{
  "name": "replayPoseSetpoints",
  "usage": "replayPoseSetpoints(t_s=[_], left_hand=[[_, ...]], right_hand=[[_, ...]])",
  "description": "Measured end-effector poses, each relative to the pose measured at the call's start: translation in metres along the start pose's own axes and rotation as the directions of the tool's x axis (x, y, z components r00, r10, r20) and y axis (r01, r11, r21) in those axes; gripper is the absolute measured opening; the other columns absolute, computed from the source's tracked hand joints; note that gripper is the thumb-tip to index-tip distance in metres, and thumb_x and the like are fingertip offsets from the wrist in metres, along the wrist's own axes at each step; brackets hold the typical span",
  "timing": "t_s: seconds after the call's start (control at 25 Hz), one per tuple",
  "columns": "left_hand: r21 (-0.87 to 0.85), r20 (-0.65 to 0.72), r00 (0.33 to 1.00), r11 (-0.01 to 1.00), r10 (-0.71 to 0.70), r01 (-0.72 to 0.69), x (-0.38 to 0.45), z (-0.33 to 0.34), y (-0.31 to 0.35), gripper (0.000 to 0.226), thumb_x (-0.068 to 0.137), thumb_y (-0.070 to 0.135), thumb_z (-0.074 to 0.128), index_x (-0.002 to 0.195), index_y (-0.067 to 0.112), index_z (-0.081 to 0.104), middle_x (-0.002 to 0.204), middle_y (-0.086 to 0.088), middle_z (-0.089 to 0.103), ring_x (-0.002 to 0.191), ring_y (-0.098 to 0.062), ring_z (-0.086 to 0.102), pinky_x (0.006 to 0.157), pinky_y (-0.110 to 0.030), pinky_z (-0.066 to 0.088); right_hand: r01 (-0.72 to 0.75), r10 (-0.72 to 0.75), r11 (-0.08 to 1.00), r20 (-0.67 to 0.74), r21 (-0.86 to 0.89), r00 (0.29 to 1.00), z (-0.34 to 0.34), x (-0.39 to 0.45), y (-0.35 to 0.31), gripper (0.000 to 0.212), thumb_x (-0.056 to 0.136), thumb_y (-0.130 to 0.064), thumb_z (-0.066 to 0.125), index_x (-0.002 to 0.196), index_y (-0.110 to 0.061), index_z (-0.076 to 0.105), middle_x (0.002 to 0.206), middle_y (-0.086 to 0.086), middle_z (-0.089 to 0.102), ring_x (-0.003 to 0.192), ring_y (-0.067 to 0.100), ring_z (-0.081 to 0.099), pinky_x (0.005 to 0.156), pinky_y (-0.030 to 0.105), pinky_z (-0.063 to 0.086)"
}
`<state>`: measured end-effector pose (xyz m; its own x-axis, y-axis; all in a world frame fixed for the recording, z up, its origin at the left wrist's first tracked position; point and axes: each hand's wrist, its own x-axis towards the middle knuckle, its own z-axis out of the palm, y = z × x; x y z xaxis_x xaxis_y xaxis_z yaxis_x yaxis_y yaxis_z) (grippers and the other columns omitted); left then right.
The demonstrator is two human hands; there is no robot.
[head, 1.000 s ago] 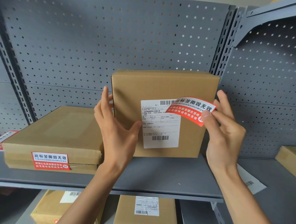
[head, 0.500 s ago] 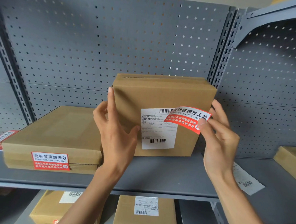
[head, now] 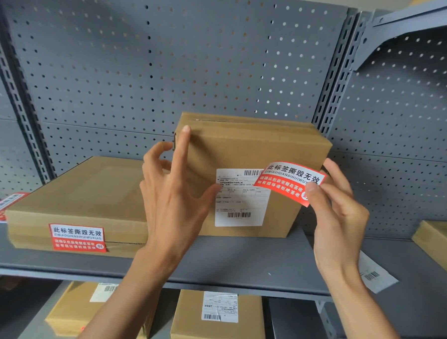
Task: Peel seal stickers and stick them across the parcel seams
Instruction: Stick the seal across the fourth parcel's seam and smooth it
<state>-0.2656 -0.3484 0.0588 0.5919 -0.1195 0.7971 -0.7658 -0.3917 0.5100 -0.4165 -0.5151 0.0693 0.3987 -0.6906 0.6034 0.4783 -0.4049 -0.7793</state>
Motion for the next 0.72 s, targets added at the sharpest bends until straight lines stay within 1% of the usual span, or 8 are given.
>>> replayPoseSetpoints(t_s=[0.08, 0.16, 0.24, 0.32, 0.48, 0.56, 0.64, 0.72], left_hand=[[-0.055, -0.007, 1.0, 0.998, -0.012, 0.011, 0.0, -0.002, 0.003, 0.107, 0.071, 0.028, 0.094, 0.156, 0.037, 0.03, 0.145, -0.009, 0.037, 0.126, -0.024, 0.044, 0.107, -0.048, 0.046], [-0.104, -0.014, 1.0, 0.995, -0.011, 0.009, -0.001, -0.001, 0.004, 0.1, 0.072, 0.023, 0.093, 0.153, 0.033, 0.035, 0.144, -0.009, 0.038, 0.132, -0.023, 0.042, 0.11, -0.029, 0.041], [-0.121, -0.024, 1.0, 0.993, -0.017, 0.014, -0.003, -0.001, 0.004, 0.095, 0.072, 0.018, 0.091, 0.15, 0.031, 0.038, 0.144, -0.008, 0.039, 0.132, -0.02, 0.042, 0.101, -0.003, 0.03], [-0.139, -0.039, 0.999, 0.99, -0.026, 0.02, -0.004, -0.003, 0.005, 0.091, 0.072, 0.016, 0.089, 0.149, 0.029, 0.041, 0.143, -0.008, 0.04, 0.131, -0.017, 0.041, 0.093, 0.005, 0.026], [-0.174, -0.093, 0.996, 0.985, 0.007, -0.024, -0.01, -0.007, 0.008, 0.083, 0.072, 0.008, 0.088, 0.143, 0.023, 0.047, 0.14, -0.013, 0.044, 0.129, -0.016, 0.044, 0.094, -0.001, 0.033], [-0.19, -0.096, 0.995, 0.981, 0.013, -0.031, -0.014, -0.008, 0.008, 0.082, 0.073, 0.007, 0.087, 0.14, 0.026, 0.046, 0.14, -0.012, 0.044, 0.13, -0.016, 0.045, 0.096, -0.017, 0.046], [-0.217, -0.1, 0.995, 0.975, 0.017, -0.038, -0.019, -0.009, 0.006, 0.082, 0.073, 0.004, 0.087, 0.14, 0.026, 0.045, 0.14, -0.012, 0.045, 0.132, -0.011, 0.044, 0.097, -0.034, 0.052], [-0.241, -0.106, 0.994, 0.969, 0.031, -0.056, -0.024, -0.011, 0.004, 0.083, 0.073, 0.001, 0.088, 0.139, 0.024, 0.045, 0.14, -0.013, 0.045, 0.132, -0.005, 0.041, 0.098, -0.036, 0.052]], right_hand=[[-0.011, 0.011, 1.0, -0.015, 0.015, 1.0, -0.001, -0.002, -0.001, 0.04, 0.099, -0.003, 0.062, 0.077, -0.031, 0.081, 0.143, -0.008, 0.061, 0.136, 0.008, 0.055, 0.094, 0.018, 0.052], [-0.014, 0.015, 1.0, -0.027, 0.027, 1.0, -0.001, -0.004, -0.001, 0.038, 0.099, -0.005, 0.063, 0.078, -0.032, 0.081, 0.143, -0.009, 0.06, 0.138, 0.01, 0.055, 0.093, 0.018, 0.053], [-0.004, 0.005, 0.999, -0.024, 0.038, 1.0, -0.002, -0.006, 0.0, 0.031, 0.098, -0.007, 0.064, 0.083, -0.028, 0.081, 0.146, -0.007, 0.059, 0.139, 0.016, 0.054, 0.095, 0.02, 0.054], [0.001, 0.0, 0.999, -0.015, 0.046, 1.0, -0.003, -0.008, 0.0, 0.028, 0.097, -0.009, 0.064, 0.083, -0.025, 0.082, 0.149, -0.005, 0.058, 0.139, 0.019, 0.054, 0.097, 0.023, 0.054], [0.005, -0.003, 0.996, -0.017, 0.087, 1.0, -0.007, -0.015, 0.003, 0.033, 0.098, -0.006, 0.063, 0.085, -0.029, 0.083, 0.151, -0.002, 0.055, 0.14, 0.022, 0.053, 0.105, 0.039, 0.053], [-0.012, 0.013, 0.997, -0.015, 0.081, 1.0, -0.009, -0.02, 0.006, 0.029, 0.097, -0.008, 0.065, 0.086, -0.028, 0.083, 0.153, -0.002, 0.053, 0.141, 0.02, 0.052, 0.109, 0.048, 0.049], [-0.034, 0.036, 0.995, -0.018, 0.093, 0.999, -0.01, -0.027, 0.006, 0.024, 0.094, -0.013, 0.067, 0.084, -0.028, 0.083, 0.154, -0.003, 0.052, 0.142, 0.015, 0.051, 0.112, 0.046, 0.048], [-0.052, 0.056, 0.993, -0.032, 0.102, 0.998, -0.012, -0.032, 0.004, 0.024, 0.089, -0.016, 0.065, 0.083, -0.03, 0.083, 0.153, -0.003, 0.053, 0.142, 0.013, 0.051, 0.113, 0.046, 0.047]])
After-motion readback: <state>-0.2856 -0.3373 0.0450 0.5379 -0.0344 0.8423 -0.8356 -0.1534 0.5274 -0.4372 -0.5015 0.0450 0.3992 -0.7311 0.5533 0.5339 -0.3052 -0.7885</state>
